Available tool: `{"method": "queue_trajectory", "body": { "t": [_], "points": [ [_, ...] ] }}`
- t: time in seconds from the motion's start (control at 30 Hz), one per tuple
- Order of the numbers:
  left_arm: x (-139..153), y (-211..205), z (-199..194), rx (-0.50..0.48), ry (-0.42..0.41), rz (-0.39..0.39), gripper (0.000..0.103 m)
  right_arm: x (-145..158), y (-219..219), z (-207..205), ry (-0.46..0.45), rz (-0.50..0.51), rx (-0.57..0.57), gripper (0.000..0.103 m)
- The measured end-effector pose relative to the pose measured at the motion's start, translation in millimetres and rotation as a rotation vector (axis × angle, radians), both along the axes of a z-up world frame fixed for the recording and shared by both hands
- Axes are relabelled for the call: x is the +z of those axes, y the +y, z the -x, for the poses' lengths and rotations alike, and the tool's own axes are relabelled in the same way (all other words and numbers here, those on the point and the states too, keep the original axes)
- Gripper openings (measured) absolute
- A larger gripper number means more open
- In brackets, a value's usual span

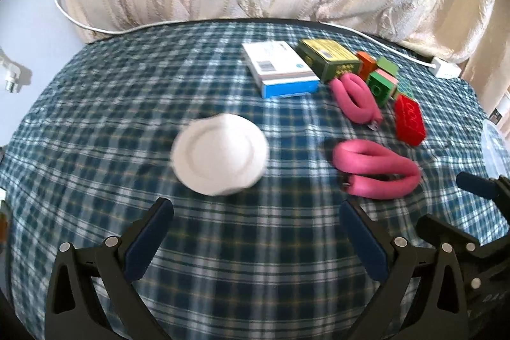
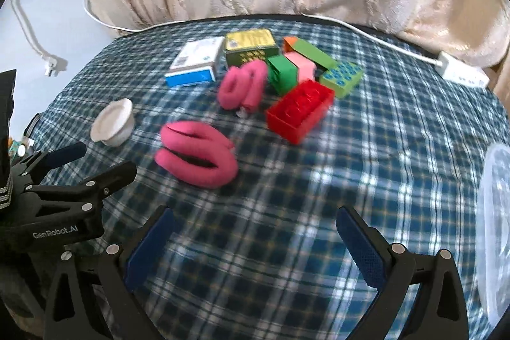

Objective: Organize objects
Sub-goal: 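Grasp the white saucer with the left tool while the right tool grasps the pink foam loop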

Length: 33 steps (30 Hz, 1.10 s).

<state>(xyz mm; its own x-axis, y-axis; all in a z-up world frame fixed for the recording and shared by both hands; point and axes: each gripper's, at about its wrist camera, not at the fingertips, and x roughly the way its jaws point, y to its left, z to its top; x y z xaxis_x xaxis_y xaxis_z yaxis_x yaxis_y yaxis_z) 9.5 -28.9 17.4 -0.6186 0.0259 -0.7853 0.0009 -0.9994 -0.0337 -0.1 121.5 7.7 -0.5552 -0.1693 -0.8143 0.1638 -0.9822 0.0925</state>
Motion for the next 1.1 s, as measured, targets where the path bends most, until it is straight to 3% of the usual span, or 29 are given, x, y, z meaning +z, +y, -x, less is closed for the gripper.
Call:
{"method": "queue_trajectory", "body": {
  "t": [0.27, 0.47, 0.63, 0.87, 1.1],
  "points": [
    [-1.2, -27.0, 5.8, 0.043, 0.001, -0.042, 0.103, 3.0, -19.1, 12.7, 0.026, 0.008, 0.071, 0.102],
    [2.2, -29.4, 13.7, 0.053, 0.006, 0.017, 0.103, -0.3, -32.6, 20.9, 0.025, 0.012, 0.119, 0.095],
    [1.2, -38.0, 22.9, 0.076, -0.003, 0.018, 0.103, -4.3, -37.6, 26.6, 0.017, 0.017, 0.134, 0.088],
    [-5.5, -34.2, 34.8, 0.015, -0.026, 0.009, 0.103, -10.5, -38.8, 32.8, 0.006, 0.029, 0.136, 0.082],
    [-9.3, -32.4, 44.6, 0.022, -0.043, -0.008, 0.103, -11.3, -43.4, 31.7, 0.034, -0.008, 0.145, 0.075]
  ]
}}
